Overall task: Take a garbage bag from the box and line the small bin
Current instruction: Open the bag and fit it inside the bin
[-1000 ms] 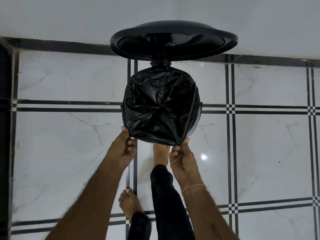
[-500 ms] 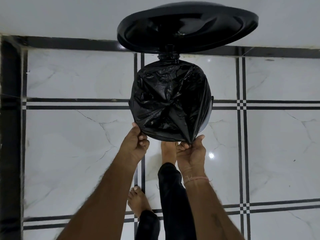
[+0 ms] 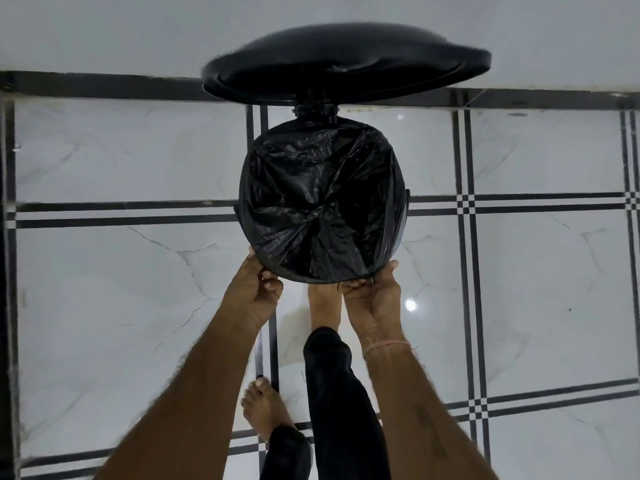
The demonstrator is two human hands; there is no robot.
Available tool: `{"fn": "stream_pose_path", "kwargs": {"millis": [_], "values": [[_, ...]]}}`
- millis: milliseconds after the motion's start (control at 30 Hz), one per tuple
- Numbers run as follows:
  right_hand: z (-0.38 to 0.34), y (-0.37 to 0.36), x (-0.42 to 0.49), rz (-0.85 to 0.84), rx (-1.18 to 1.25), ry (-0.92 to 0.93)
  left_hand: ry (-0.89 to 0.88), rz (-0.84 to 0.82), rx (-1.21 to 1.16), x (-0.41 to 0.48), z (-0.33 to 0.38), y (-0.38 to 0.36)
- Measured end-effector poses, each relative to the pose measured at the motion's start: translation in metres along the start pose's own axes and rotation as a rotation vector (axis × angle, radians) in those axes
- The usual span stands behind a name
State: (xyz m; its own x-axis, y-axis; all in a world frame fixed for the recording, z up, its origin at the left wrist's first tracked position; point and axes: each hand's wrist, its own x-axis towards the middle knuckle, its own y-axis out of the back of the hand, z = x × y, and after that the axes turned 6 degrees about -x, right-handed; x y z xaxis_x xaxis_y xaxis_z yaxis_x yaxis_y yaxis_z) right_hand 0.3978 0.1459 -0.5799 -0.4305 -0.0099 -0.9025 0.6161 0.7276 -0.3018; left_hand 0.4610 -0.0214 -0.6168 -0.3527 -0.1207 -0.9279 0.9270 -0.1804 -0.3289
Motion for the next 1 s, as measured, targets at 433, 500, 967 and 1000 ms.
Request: {"fn": "stream_pose_path", "kwargs": {"millis": [433,500,967,1000], "values": [[-0.04,0.017,0.02,0.144,-0.635,0.365,-0.305,0.223,0.213,-0.028,0.023,-0.038],[-0.043,0.017,0.019,0.161,-0.616,0.322,-0.305,0.215,0.208,-0.028,0.021,-0.037],[-0.076,-0.02,0.031,0.136,-0.526,0.183,-0.35,0.207,0.276,-0.019,0.033,-0.038],[-0.081,-0.025,0.033,0.145,-0.585,0.212,-0.372,0.214,0.298,-0.016,0.035,-0.04]]}}
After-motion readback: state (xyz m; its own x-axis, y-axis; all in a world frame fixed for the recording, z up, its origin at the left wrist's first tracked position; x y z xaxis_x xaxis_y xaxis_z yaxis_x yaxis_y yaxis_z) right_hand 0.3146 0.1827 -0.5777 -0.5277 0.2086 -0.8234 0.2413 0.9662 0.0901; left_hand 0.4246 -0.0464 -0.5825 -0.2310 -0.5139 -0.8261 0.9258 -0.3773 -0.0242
